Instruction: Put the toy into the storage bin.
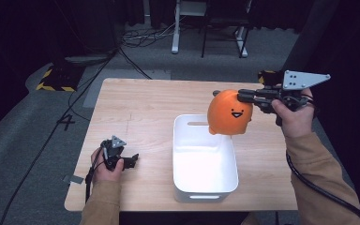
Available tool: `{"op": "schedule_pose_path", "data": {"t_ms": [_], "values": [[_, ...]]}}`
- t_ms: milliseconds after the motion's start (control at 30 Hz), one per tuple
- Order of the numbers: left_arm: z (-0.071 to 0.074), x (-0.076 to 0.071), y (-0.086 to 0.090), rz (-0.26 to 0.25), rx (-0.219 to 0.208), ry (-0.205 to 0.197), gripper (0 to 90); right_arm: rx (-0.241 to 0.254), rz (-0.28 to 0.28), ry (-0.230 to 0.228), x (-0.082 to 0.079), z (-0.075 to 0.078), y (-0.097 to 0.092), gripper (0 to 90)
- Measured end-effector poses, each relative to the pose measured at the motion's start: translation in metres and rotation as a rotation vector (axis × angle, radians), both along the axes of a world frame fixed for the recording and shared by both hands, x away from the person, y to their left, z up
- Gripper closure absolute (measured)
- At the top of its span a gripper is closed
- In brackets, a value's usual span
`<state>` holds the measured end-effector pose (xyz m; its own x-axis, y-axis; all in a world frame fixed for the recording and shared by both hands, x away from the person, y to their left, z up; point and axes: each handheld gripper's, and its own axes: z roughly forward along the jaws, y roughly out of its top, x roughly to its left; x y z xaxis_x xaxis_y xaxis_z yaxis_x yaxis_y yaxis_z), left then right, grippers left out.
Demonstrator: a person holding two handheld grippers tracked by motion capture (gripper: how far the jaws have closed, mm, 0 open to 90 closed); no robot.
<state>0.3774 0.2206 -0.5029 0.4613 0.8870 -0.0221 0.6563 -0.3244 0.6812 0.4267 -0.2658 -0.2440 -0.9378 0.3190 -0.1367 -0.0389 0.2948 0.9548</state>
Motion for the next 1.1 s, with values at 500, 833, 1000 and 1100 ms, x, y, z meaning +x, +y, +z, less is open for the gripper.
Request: {"op": "schedule_pose_path", "data": {"t_ms": [500,833,1000,1100], "values": [[0.000,0.000,0.000,0.000,0.000,0.001,12.6,-0.012,0.058,0.028,0.006,-0.010,0.043,82.9],[0.000,0.000,0.000,-0.001,0.001,0.003,12.6,-0.024,0.078,0.047,0.009,-0.021,0.061,82.9],[0.000,0.000,0.000,0.000,0.000,0.001,12.6,-0.030,0.088,0.059,0.010,-0.029,0.070,82.8],[0.000,0.000,0.000,-0.001,0.000,0.001,12.6,-0.041,0.098,0.073,0.010,-0.037,0.077,82.8]]}}
